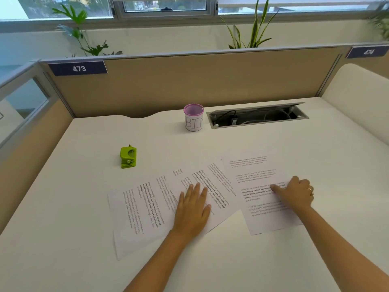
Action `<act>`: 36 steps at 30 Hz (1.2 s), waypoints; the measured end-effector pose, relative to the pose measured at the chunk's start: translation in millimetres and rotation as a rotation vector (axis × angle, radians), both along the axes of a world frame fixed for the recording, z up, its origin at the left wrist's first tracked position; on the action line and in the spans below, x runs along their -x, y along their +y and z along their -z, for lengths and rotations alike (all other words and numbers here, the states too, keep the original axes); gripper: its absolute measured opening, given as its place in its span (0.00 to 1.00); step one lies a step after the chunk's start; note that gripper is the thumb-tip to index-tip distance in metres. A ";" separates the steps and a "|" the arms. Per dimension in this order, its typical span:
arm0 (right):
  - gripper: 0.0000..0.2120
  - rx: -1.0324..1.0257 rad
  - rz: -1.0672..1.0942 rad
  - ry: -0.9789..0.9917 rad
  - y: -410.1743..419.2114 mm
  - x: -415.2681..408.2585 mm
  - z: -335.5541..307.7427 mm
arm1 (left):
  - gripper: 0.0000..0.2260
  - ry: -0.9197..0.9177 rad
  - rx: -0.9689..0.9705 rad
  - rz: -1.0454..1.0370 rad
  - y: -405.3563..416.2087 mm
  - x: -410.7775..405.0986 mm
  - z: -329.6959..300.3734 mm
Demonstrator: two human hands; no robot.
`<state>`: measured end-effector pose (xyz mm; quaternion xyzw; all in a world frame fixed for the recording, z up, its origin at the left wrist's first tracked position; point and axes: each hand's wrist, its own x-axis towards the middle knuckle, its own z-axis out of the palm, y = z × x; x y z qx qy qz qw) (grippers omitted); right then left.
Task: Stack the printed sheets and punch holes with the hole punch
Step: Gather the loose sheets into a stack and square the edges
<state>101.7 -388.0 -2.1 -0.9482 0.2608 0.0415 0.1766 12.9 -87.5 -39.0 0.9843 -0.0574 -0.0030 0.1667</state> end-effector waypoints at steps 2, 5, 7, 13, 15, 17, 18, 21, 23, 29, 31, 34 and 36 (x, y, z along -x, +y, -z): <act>0.38 0.026 -0.020 0.028 -3.7 -1.9 -1.4 | 0.26 0.026 -0.037 -0.019 -6.7 -2.1 5.4; 0.37 0.031 -0.046 0.031 -9.6 -4.2 -3.4 | 0.25 0.011 -0.058 -0.046 -10.8 -2.1 10.0; 0.37 0.023 -0.061 0.040 -11.8 -4.3 -4.8 | 0.25 0.008 -0.051 -0.045 -11.1 -1.2 10.9; 0.27 -0.160 -0.062 0.076 -18.2 -10.3 -10.3 | 0.25 0.010 -0.076 -0.050 -10.1 0.4 12.0; 0.26 -0.213 -0.069 0.098 -23.0 -12.9 -11.6 | 0.26 0.019 -0.078 -0.050 -11.0 -0.6 11.3; 0.22 -0.263 -0.076 0.094 -27.8 -14.9 -11.1 | 0.26 0.036 -0.076 -0.046 -11.1 -1.0 10.4; 0.20 -0.306 -0.081 0.079 -30.3 -15.4 -10.5 | 0.26 0.049 -0.072 -0.042 -10.9 -0.9 9.9; 0.14 -0.517 -0.075 0.001 -40.4 -14.4 -9.3 | 0.25 0.110 -0.035 -0.045 -9.4 -7.9 3.9; 0.12 -0.610 -0.081 -0.006 -49.3 -13.9 -8.8 | 0.23 0.147 -0.019 -0.069 -8.4 -24.8 -7.7; 0.10 -0.721 -0.030 -0.016 -74.9 -9.8 -1.7 | 0.23 0.175 -0.099 -0.183 -12.8 -106.7 -47.8; 0.09 -0.780 -0.009 -0.037 -83.0 -7.6 2.1 | 0.26 0.251 -0.130 -0.212 -13.9 -130.4 -55.9; 0.10 -0.915 0.073 -0.075 -93.8 -3.7 9.5 | 0.33 0.382 -0.194 -0.184 -17.0 -153.1 -60.5; 0.12 -0.982 0.114 -0.078 -97.6 -3.1 12.9 | 0.35 0.399 -0.238 -0.174 -19.8 -160.7 -59.7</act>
